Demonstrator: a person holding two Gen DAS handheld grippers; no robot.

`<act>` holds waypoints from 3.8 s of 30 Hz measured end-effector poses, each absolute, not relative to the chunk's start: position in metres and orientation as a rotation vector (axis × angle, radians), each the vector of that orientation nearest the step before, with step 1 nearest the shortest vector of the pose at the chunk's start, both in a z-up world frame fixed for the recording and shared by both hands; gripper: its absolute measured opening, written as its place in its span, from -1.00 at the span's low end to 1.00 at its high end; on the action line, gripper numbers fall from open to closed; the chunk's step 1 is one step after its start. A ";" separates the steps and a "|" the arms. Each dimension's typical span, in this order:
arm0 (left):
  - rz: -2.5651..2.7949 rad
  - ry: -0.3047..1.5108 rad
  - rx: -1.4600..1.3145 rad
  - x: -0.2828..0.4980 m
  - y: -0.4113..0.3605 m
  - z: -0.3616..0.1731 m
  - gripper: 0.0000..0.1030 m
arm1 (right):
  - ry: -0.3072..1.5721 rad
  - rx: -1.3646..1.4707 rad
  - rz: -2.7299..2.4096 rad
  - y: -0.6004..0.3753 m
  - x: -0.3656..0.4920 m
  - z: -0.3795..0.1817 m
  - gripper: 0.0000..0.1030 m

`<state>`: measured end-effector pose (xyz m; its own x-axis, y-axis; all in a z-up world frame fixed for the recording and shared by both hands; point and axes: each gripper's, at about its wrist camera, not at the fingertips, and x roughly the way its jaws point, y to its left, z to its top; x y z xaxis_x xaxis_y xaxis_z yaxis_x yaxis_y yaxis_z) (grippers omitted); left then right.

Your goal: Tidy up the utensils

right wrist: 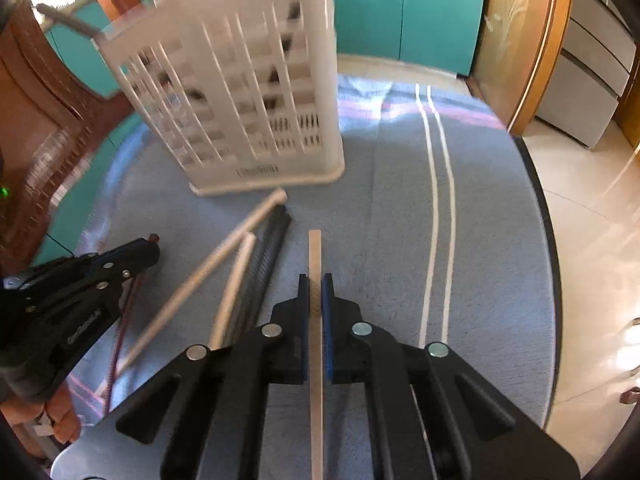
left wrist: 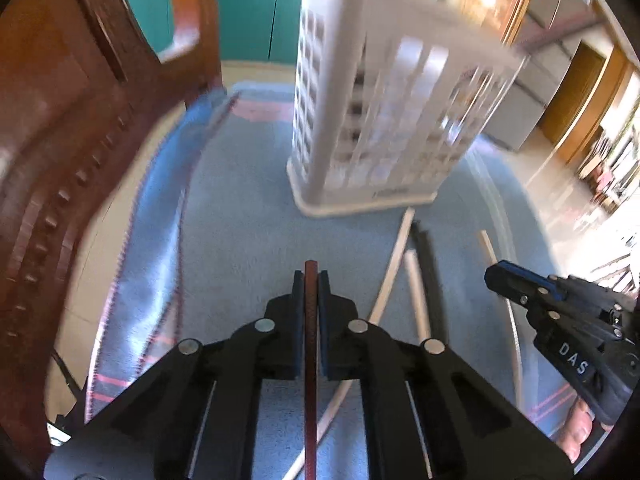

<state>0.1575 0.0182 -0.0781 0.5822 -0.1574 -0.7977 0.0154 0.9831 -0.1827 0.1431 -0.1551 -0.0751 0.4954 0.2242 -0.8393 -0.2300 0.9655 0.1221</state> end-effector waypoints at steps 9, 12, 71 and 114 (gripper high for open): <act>-0.228 0.663 -0.271 0.099 0.046 0.037 -0.86 | 0.752 0.155 0.440 -0.193 0.091 0.031 -0.87; -0.252 0.523 -0.272 0.078 0.050 0.083 -0.86 | 0.674 0.173 0.453 -0.201 0.077 0.061 -0.87; 0.095 0.767 -0.305 0.123 0.065 -0.040 -0.10 | 0.986 0.097 0.321 -0.145 0.125 -0.079 -0.42; 0.080 0.969 -0.214 0.139 0.038 -0.089 0.37 | 1.028 0.066 0.227 -0.142 0.136 -0.095 -0.47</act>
<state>0.1388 0.0380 -0.0888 0.5653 -0.0279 -0.8244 -0.1630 0.9759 -0.1448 0.1357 -0.1419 -0.0947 0.4951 0.2184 -0.8409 -0.1568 0.9745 0.1608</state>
